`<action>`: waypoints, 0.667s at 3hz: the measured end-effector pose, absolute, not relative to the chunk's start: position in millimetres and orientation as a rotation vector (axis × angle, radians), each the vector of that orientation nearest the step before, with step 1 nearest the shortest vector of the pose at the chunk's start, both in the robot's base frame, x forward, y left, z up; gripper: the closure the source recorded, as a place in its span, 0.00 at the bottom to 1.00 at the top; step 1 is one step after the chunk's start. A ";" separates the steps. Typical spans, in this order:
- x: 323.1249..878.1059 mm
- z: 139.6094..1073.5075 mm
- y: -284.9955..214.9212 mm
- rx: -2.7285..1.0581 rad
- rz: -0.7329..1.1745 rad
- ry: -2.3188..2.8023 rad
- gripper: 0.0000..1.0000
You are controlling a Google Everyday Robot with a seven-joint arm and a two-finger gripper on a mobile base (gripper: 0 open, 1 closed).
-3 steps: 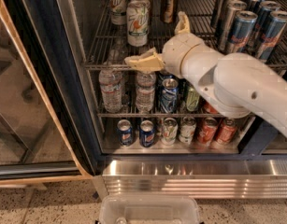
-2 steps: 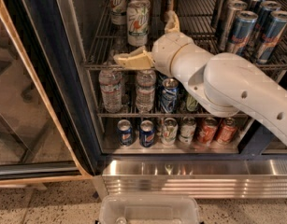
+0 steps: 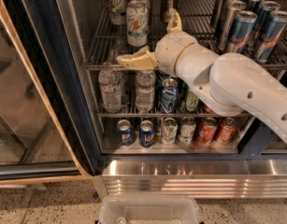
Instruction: Pick orange can from top shelf of fridge
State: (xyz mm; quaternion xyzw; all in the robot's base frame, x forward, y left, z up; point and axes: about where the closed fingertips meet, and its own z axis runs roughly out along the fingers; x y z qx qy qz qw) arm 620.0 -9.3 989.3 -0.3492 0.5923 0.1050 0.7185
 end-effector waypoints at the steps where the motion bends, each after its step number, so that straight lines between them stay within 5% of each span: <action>1: 615.0 982.8 -17.5 -0.741 0.216 1.279 0.00; 2: 615.3 991.0 -37.0 -0.635 0.172 1.256 0.00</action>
Offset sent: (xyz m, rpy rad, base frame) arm -0.0060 -0.0567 0.0021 0.1354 -0.1134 -0.1953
